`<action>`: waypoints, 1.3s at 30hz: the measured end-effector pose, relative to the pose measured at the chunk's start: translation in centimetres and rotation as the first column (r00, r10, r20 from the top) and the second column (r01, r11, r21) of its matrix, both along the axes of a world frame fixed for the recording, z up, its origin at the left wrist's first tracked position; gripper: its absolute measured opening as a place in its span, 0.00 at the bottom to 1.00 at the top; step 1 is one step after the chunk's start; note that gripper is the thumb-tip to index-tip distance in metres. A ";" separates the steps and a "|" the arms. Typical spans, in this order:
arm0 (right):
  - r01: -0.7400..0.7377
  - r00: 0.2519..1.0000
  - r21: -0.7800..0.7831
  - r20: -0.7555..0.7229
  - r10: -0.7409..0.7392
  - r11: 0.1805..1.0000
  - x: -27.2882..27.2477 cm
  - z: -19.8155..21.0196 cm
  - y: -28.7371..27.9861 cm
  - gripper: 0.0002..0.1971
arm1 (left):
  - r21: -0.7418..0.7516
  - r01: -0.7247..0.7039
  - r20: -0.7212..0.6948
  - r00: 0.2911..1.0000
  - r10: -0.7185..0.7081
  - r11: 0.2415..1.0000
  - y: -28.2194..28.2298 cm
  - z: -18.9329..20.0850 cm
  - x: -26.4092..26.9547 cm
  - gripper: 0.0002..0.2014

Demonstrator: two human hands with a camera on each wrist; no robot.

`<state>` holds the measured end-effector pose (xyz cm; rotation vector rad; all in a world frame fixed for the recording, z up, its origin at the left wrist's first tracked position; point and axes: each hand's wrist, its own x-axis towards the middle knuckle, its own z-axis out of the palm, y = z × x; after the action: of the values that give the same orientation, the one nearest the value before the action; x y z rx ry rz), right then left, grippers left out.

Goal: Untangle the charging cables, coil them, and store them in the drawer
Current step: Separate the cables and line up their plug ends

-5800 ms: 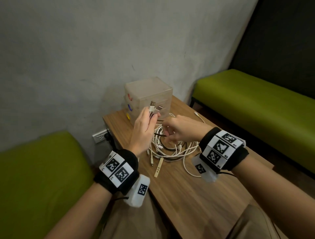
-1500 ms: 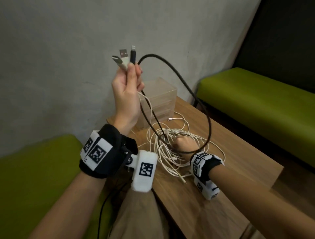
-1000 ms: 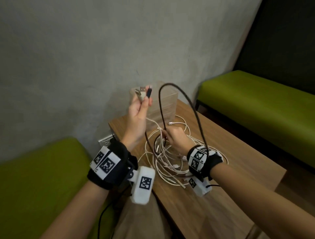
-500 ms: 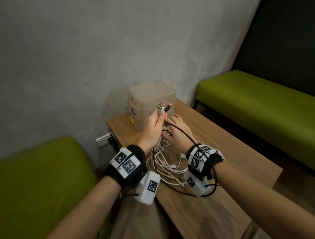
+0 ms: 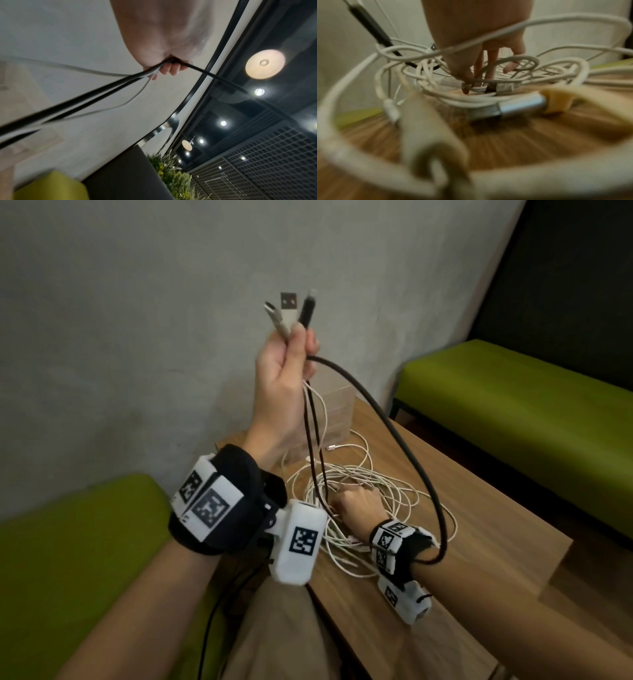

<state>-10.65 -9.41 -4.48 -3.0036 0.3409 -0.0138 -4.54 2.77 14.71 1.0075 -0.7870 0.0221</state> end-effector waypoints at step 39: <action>-0.259 0.727 0.368 0.683 -0.070 0.893 1.3 7.6 -2.5 0.10 | 0.824 -0.067 0.119 0.991 -0.057 0.562 -1.7 -11.8 1.0 0.13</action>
<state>-9.39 -11.92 3.12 -2.3287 0.0764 -0.8901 -3.53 1.05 2.91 1.9426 -0.9342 -0.3184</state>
